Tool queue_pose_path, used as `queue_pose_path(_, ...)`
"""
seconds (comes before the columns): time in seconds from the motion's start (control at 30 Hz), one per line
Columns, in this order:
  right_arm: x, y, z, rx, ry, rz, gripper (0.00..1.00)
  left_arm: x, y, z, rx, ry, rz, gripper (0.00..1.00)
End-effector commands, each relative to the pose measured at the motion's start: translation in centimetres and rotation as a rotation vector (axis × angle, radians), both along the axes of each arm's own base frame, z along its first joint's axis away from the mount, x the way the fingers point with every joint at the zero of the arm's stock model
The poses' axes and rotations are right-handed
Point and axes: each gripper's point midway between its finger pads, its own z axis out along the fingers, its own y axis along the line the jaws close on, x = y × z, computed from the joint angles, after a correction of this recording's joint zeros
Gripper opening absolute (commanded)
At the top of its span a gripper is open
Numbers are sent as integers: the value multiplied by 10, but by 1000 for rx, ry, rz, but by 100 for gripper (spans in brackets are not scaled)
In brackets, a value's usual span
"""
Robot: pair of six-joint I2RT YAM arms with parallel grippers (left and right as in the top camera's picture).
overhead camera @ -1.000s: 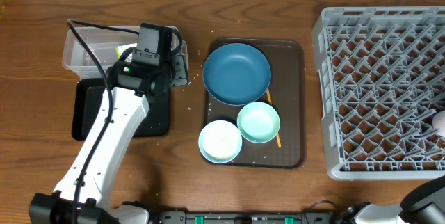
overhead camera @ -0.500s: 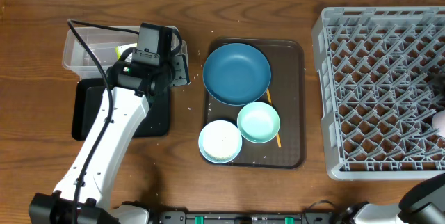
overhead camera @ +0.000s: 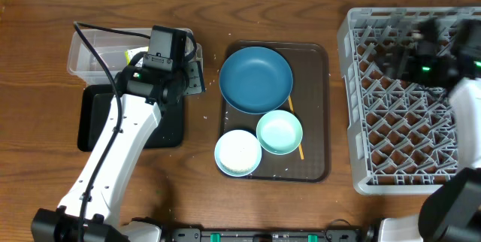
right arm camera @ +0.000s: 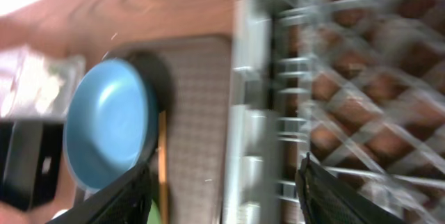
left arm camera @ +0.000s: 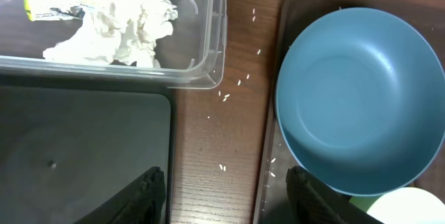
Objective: Sort waste into correct bins and load items into the dishwasher rack
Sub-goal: 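Withdraw right gripper from the rack and reach to the mint-green bowl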
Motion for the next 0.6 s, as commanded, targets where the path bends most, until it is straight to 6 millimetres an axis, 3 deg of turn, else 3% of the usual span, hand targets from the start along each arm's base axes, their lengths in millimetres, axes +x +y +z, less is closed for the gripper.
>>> queue_pose_path(0.0,0,40,-1,-86,-32,150,66,1,1,3,9,-9,-1,59)
queue_pose_path(0.17,-11,99,-13,-192,-11,286,64,1,1,3,9,-9,-1,60)
queue_pose_path(0.3,-21,134,-27,-296,9,369,68,1,1,3,9,-9,-1,60)
queue_pose_path(0.43,-37,158,-47,-379,65,439,68,1,1,3,10,-8,-1,60)
queue_pose_path(0.57,-56,169,-73,-430,162,498,68,1,1,2,10,-5,-1,60)
